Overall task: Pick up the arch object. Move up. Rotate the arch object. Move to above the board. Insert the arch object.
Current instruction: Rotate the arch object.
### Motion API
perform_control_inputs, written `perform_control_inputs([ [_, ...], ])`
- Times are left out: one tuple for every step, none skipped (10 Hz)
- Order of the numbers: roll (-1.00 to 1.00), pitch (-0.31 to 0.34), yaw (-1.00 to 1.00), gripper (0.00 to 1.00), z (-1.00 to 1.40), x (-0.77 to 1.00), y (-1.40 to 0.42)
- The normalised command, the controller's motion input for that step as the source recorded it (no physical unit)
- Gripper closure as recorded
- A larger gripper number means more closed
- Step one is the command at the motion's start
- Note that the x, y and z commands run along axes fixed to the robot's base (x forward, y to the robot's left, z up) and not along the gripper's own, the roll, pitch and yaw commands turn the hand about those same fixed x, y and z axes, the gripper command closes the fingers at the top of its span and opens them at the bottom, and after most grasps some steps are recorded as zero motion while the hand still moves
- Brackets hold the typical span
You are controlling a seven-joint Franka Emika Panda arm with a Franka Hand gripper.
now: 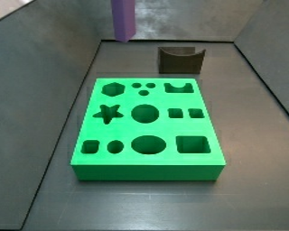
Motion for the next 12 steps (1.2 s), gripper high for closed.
perform_control_inputs([
  [-0.07, 0.049, -1.00, 1.00, -0.01, 0.03, 0.01],
  [-0.09, 0.057, -1.00, 1.00, -0.01, 0.03, 0.01],
  [-0.03, 0.022, -1.00, 1.00, 0.00, 0.00, 0.00],
  [-0.03, 0.022, -1.00, 1.00, 0.00, 0.00, 0.00],
  [-0.04, 0.025, -1.00, 1.00, 0.00, 0.00, 0.00],
  [-0.04, 0.026, -1.00, 1.00, 0.00, 0.00, 0.01],
  [-0.05, 0.029, -1.00, 1.00, 0.00, 0.00, 0.01],
  [-0.05, 0.031, -1.00, 1.00, 0.00, 0.00, 0.01],
  [-0.05, 0.035, -1.00, 1.00, 0.00, 0.00, 0.01],
  [-0.06, 0.039, -1.00, 1.00, 0.00, 0.00, 0.01],
  [-0.07, 0.044, -1.00, 1.00, 0.00, 0.00, 0.01],
  [-0.08, 0.052, -1.00, 1.00, 0.01, 0.00, 0.01],
])
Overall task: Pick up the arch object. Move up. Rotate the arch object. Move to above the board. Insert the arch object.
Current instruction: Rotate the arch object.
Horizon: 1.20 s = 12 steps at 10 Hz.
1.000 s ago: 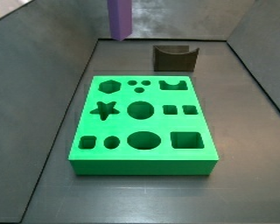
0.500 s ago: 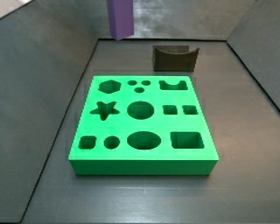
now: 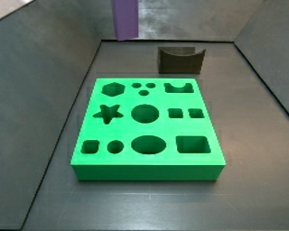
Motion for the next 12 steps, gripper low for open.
perform_control_inputs([
  [-0.10, 0.061, -1.00, 1.00, 0.01, 0.00, 0.01],
  [-0.12, 0.074, -1.00, 1.00, 0.01, 0.01, 0.01],
  [-0.13, 0.080, -0.77, 1.00, 0.01, 0.01, 0.01],
  [-0.13, 0.077, -0.55, 1.00, 0.01, 0.01, 0.01],
  [-0.13, 0.076, -0.37, 1.00, 0.01, 0.01, 0.01],
  [-0.13, 0.074, -0.25, 1.00, 0.01, 0.01, 0.01],
  [-0.33, 0.073, -0.15, 1.00, -1.00, 0.00, 0.00],
  [-0.32, 0.054, -0.12, 1.00, -1.00, 0.01, 0.00],
  [-0.31, 0.024, -0.10, 1.00, -1.00, 0.03, 0.01],
  [-0.25, -0.028, -0.07, 1.00, -1.00, 0.02, 0.02],
  [-0.22, -0.055, -0.07, 1.00, -1.00, 0.01, 0.02],
  [-0.20, -0.070, -0.06, 1.00, -0.98, 0.00, 0.03],
])
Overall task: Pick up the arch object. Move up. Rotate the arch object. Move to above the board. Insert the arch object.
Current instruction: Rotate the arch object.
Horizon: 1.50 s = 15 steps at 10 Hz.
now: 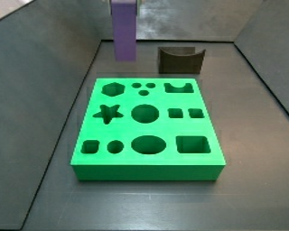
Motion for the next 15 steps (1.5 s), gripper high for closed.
perform_control_inputs([
  [-0.18, -0.071, -0.06, 1.00, -0.78, 0.01, 0.03],
  [-0.16, -0.066, -0.06, 1.00, -0.59, 0.01, 0.03],
  [-0.13, -0.058, -0.06, 1.00, -0.34, 0.01, 0.03],
  [-0.13, -0.055, -0.06, 1.00, -0.29, 0.01, 0.03],
  [-0.13, -0.055, -0.06, 1.00, -0.29, 0.01, 0.03],
  [-0.12, -0.038, -0.06, 1.00, -0.29, -0.02, 0.03],
  [-0.12, -0.039, -0.06, 1.00, -0.29, -0.02, 0.03],
  [-0.12, -0.040, -0.06, 1.00, -0.29, -0.02, 0.03],
  [-0.12, -0.040, -0.06, 1.00, -0.29, -0.02, 0.03],
  [-0.12, -0.040, -0.06, 1.00, -0.29, -0.02, 0.03],
  [-0.12, -0.040, -0.06, 1.00, -0.29, -0.02, 0.03],
  [-0.12, -0.040, -0.06, 1.00, -0.29, -0.02, 0.02],
  [-0.12, -0.040, -0.05, 1.00, -0.29, -0.02, 0.02],
  [-0.12, -0.040, -0.05, 1.00, -0.29, -0.02, 0.02],
  [0.08, -0.040, -0.05, 0.00, 0.00, 0.00, 0.00],
])
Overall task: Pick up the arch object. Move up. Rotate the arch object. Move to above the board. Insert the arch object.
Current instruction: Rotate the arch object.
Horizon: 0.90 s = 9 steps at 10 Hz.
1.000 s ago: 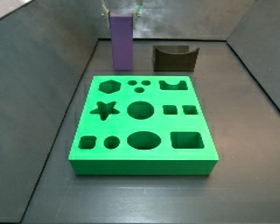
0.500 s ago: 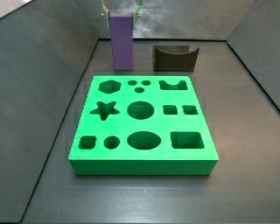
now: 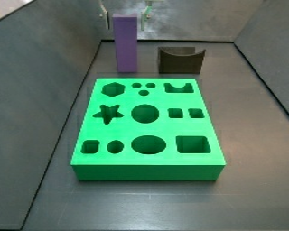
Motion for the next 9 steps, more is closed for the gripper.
perform_control_inputs([
  [0.06, -0.026, -0.02, 0.00, 1.00, 0.00, 0.00],
  [0.05, -0.004, -0.02, 0.00, 1.00, -0.02, 0.00],
  [0.04, 0.021, -0.02, 0.00, 0.94, -0.04, -0.01],
  [0.00, 0.042, -0.01, 0.00, 0.68, -0.02, -0.01],
  [-0.02, 0.054, 0.00, 0.00, 0.51, -0.01, -0.01],
  [-0.04, 0.070, 0.00, 0.00, 0.33, 0.00, -0.01],
  [0.00, 0.006, 1.00, 0.00, 0.00, 0.00, 0.08],
  [-0.01, 0.007, 1.00, 0.00, -0.14, 0.02, 0.08],
  [-0.01, 0.006, 1.00, 0.00, -0.12, 0.03, 0.06],
])
